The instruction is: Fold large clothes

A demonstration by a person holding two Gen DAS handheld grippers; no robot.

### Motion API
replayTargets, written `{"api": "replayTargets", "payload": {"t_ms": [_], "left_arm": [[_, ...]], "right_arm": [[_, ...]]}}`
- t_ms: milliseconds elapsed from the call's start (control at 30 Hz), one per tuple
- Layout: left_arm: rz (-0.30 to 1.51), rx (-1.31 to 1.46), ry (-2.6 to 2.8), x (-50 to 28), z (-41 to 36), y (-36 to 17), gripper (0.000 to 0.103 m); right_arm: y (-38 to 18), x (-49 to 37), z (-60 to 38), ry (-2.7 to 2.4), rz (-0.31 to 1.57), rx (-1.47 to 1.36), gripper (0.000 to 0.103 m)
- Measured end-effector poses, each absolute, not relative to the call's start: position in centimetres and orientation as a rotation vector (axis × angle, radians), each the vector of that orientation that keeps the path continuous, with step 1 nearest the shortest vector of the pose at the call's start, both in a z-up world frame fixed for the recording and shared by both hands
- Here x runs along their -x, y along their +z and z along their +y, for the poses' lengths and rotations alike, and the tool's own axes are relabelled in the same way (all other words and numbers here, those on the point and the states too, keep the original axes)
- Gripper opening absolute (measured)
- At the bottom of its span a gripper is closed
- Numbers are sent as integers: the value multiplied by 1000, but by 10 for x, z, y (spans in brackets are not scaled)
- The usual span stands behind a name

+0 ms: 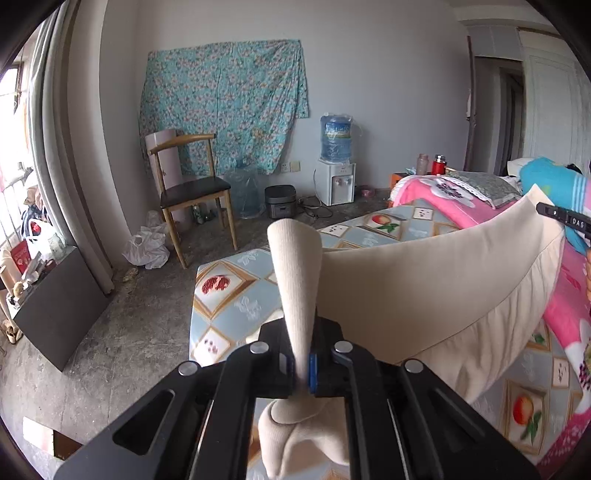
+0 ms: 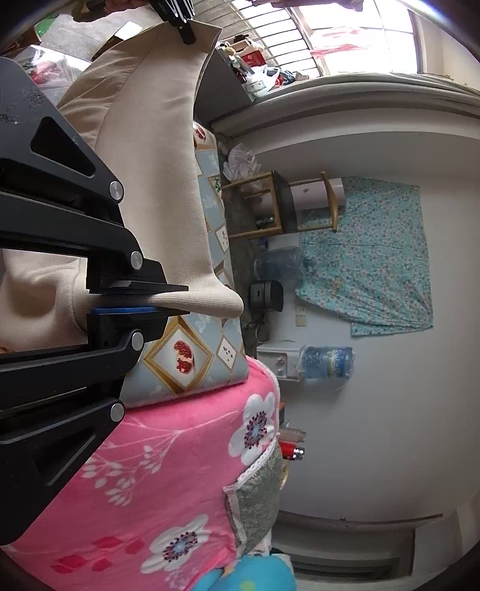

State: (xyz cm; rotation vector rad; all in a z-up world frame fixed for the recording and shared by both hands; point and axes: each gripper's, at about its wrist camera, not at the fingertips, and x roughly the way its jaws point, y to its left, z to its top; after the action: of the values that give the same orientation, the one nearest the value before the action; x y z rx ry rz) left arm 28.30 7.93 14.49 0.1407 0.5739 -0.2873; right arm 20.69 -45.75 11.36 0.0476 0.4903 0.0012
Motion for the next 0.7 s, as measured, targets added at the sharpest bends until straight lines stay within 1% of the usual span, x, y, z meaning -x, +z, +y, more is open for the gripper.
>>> {"api": "replayTargets", "payload": {"t_ms": [100, 200, 267, 400, 433, 467, 500, 533, 567, 633, 700], "left_arm": [[627, -154, -276, -337, 48, 141, 6], [713, -193, -260, -391, 16, 119, 6], [802, -196, -235, -430, 16, 91, 6], [950, -181, -202, -465, 20, 33, 6], [989, -164, -198, -469, 22, 21, 9], [1018, -151, -195, -472, 25, 14, 14], [1044, -132, -191, -475, 29, 7, 19], [1052, -104, -179, -476, 35, 6, 30], [1043, -71, -147, -476, 45, 9, 34], [1025, -14, -83, -473, 69, 20, 35], [980, 70, -50, -464, 99, 39, 34]], "right_arm": [[106, -263, -457, -16, 542, -33, 4], [83, -322, -454, -52, 613, 3, 4], [60, -352, -452, -68, 678, 6, 4], [5, -396, -446, -109, 815, 52, 4], [-9, -402, -445, -115, 849, 70, 5], [-20, -406, -444, -121, 882, 81, 6], [-30, -408, -445, -123, 919, 89, 8], [-37, -411, -449, -126, 955, 89, 13], [-39, -410, -453, -137, 968, 80, 25], [-30, -401, -471, -168, 951, 23, 38], [-12, -384, -489, -173, 907, -60, 40]]}}
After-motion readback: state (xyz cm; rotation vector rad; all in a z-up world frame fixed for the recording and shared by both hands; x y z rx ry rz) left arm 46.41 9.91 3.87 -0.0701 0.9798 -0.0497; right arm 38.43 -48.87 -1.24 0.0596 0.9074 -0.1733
